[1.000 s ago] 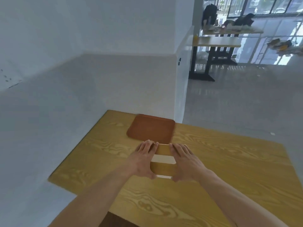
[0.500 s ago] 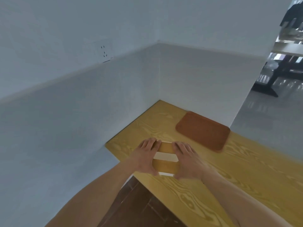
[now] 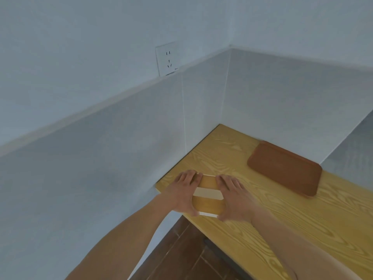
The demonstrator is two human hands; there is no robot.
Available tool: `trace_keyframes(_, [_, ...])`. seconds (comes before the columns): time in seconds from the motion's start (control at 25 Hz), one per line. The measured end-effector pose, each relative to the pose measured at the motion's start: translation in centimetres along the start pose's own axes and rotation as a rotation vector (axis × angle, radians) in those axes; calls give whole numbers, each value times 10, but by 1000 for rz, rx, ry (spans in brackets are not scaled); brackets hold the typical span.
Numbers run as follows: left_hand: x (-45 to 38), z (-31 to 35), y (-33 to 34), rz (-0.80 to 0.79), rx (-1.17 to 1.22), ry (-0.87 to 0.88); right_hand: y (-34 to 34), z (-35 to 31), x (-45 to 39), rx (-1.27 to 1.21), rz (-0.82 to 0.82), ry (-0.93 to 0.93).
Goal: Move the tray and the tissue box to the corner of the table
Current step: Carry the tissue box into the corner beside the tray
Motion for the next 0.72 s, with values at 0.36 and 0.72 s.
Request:
trace_keyframes(0.36, [-71,-29,16,-93,35,71,22,34,-45,-33,-35,128])
trace_keyframes(0.72, [-185,-32,15,-224,-19,102,31,108,-105,-78,-83,231])
Point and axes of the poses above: each hand's wrist, its own x-axis away from the middle knuckle, its own y-axis out of the palm, z = x × y, the point moved 1 cm from there along -x, towards the middle knuckle, and after that the axes turned 8 degrees about z, right-handed, at the moved point
